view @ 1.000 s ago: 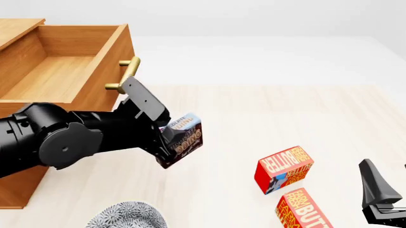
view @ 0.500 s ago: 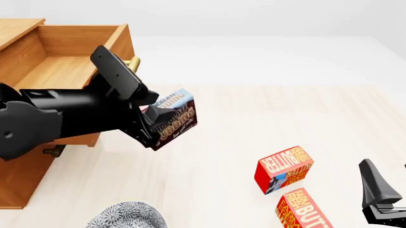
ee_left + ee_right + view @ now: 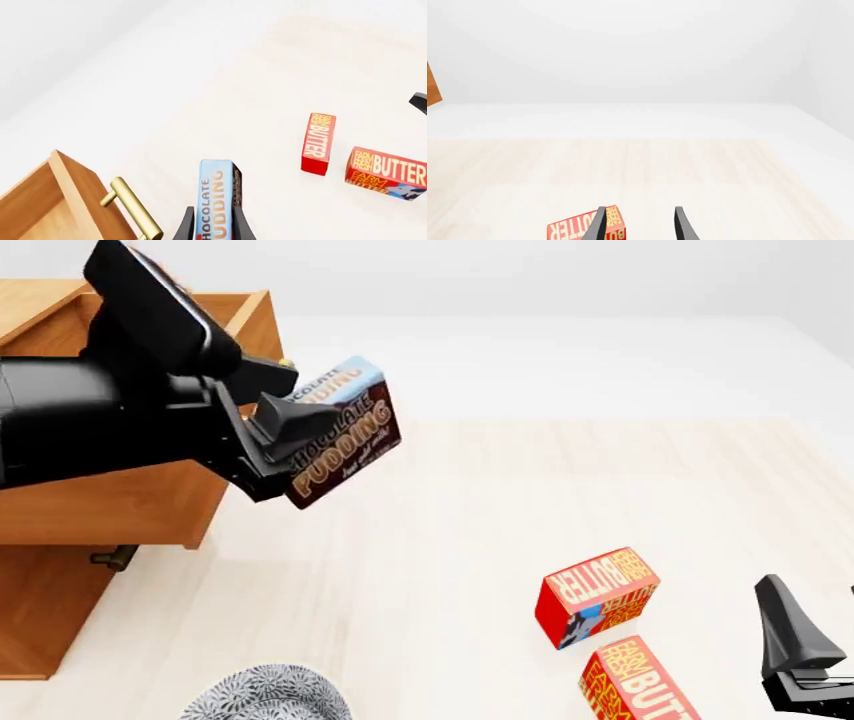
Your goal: Put the chocolate pudding in the top drawer of the cabinet and close it.
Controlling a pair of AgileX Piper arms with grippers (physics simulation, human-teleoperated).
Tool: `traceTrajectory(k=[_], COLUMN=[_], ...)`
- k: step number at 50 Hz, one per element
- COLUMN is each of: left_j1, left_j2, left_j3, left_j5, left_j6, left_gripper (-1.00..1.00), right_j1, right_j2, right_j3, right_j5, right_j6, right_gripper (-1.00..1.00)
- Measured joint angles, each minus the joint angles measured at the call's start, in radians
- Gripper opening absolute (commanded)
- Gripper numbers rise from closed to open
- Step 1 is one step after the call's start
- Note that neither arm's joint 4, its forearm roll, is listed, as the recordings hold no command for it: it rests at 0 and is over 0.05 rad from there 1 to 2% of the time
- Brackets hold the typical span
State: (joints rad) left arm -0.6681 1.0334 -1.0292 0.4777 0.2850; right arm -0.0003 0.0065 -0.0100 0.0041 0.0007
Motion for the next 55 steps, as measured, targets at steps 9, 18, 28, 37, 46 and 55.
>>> traceTrajectory(k=[9, 18, 28, 37, 46, 55], left_j1=[0.006, 0.025, 0.057, 0.090, 0.124, 0.162], left_j2=[-0.031, -0.060, -0.079, -0.099, -0.115, -0.132], left_j3=[-0.050, -0.094, -0.124, -0.151, -0.178, -0.187], left_j5=[0.038, 0.077, 0.104, 0.127, 0.154, 0.170], left_j6=[0.008, 0.023, 0.042, 0.055, 0.076, 0.092], left_gripper=[-1.00, -1.00, -1.00, -1.00, -1.00, -1.00], right_j1=[0.000, 0.000, 0.000, 0.000, 0.000, 0.000], right_j2=[0.000, 0.000, 0.000, 0.000, 0.000, 0.000], right_j3=[0.000, 0.000, 0.000, 0.000, 0.000, 0.000], right_j5=[0.000, 0.000, 0.000, 0.000, 0.000, 0.000], right_j6=[0.000, 0.000, 0.000, 0.000, 0.000, 0.000], right_gripper=[1.00, 1.00, 1.00, 1.00, 1.00, 1.00])
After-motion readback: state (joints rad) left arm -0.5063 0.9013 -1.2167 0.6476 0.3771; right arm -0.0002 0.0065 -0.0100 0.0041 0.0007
